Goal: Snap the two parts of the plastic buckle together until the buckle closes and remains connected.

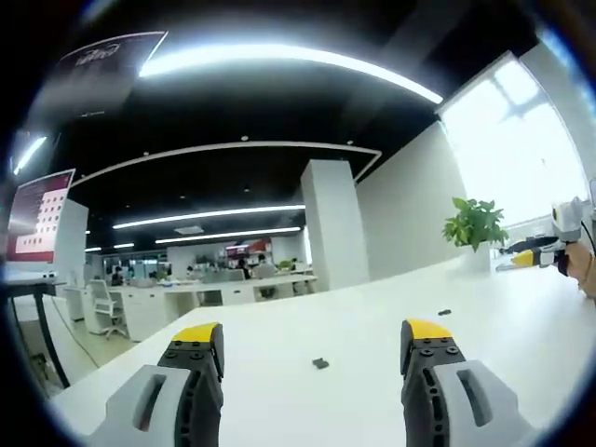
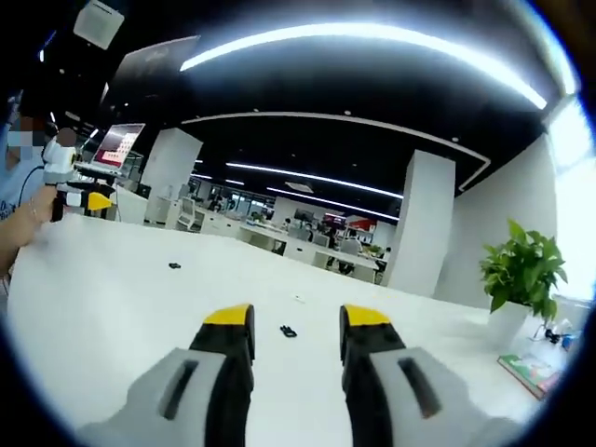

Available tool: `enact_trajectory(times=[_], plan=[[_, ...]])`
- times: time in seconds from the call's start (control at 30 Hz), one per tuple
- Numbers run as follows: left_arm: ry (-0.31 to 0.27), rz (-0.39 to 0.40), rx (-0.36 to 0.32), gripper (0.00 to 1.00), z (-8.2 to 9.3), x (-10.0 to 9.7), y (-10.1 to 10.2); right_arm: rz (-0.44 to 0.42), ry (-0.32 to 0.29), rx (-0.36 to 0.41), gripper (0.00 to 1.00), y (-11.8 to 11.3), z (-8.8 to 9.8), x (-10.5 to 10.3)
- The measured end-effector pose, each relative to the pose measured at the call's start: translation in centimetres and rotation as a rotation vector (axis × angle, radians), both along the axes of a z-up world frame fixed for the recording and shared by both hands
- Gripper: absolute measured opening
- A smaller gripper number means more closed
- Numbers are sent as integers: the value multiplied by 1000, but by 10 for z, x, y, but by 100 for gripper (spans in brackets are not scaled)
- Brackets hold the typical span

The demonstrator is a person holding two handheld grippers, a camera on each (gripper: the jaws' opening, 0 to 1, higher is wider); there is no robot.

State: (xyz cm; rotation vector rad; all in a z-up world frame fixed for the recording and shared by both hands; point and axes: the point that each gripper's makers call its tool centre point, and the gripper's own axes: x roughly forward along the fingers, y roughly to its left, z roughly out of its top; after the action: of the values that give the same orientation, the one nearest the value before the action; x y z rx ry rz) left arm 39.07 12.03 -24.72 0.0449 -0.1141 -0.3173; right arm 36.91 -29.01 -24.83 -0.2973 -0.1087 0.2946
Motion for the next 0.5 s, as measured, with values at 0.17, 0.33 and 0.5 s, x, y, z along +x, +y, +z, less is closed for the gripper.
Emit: enact_trajectory(times=[0.17, 0.33, 0.5], plan=[[10, -9, 1, 79, -2, 0, -3, 9, -21, 39, 29, 0, 6, -3], [14, -7, 10, 79, -4, 1, -3, -9, -14, 89, 29, -3, 6, -4], [20, -5, 12, 79, -5, 2, -3, -7, -27, 71, 40, -1, 6, -3]])
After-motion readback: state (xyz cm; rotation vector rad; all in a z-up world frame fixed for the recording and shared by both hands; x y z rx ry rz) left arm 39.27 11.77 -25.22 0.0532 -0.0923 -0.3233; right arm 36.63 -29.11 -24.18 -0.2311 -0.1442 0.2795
